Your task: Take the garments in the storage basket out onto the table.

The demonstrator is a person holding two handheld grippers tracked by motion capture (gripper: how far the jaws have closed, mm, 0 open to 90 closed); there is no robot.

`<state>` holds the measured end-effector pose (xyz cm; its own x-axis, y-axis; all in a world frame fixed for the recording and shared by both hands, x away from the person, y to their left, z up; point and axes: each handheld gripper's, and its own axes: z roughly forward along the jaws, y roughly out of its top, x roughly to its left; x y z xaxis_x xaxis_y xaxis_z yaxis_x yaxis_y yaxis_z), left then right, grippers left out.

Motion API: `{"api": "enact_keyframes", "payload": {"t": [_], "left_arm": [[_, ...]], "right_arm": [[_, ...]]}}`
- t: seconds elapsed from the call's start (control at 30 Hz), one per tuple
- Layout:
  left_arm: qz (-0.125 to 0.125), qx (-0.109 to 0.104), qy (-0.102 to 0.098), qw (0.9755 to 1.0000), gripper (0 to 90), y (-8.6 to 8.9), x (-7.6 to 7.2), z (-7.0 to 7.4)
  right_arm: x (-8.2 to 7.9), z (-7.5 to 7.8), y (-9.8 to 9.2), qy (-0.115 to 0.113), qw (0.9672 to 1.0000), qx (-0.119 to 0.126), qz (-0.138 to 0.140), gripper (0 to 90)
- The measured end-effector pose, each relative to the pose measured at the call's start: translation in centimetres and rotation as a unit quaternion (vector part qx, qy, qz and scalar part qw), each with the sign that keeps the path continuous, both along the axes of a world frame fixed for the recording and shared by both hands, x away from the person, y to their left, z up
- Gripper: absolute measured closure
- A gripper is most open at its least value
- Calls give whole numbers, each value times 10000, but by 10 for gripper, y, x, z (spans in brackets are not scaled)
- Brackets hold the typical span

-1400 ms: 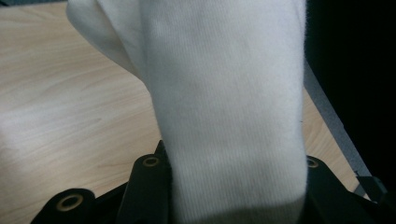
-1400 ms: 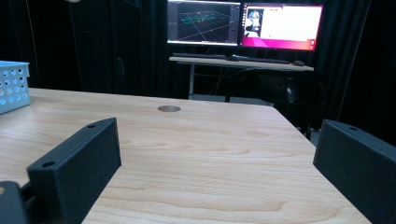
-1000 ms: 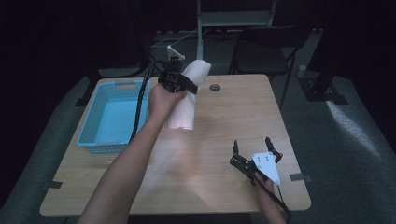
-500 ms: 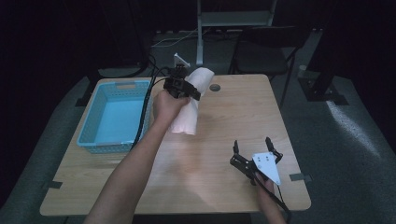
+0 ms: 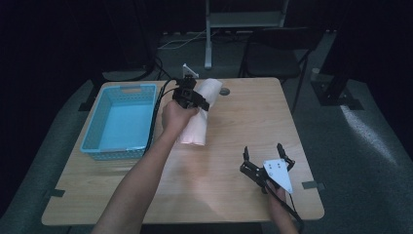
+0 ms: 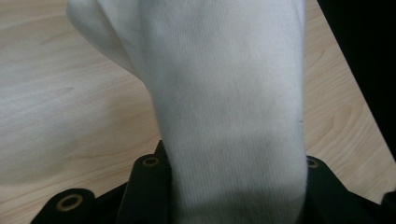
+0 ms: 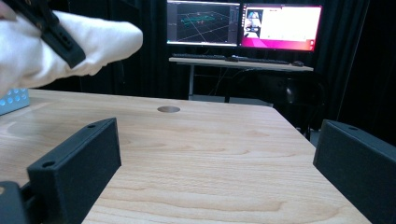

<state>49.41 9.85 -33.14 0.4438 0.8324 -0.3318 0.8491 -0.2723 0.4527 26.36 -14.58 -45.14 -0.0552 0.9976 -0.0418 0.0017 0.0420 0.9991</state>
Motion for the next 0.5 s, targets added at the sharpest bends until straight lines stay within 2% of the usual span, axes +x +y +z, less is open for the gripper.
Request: {"api": "enact_keyframes", "payload": {"t": [0.03,0.27,0.3,0.5], "left_arm": [[-9,32,3,10000,639,0,0,-2],[1,-112,136,9998,639,-3,3,-16],[-23,-24,147,9999,639,-5,3,-21],[-39,1,195,9998,639,-8,5,-29]], "right_arm": [[0,0,0,-2,10000,6,-3,1],[0,0,0,-3,10000,-1,0,1],[0,0,0,-3,10000,0,1,1],[0,0,0,0,10000,8,16,1]]}}
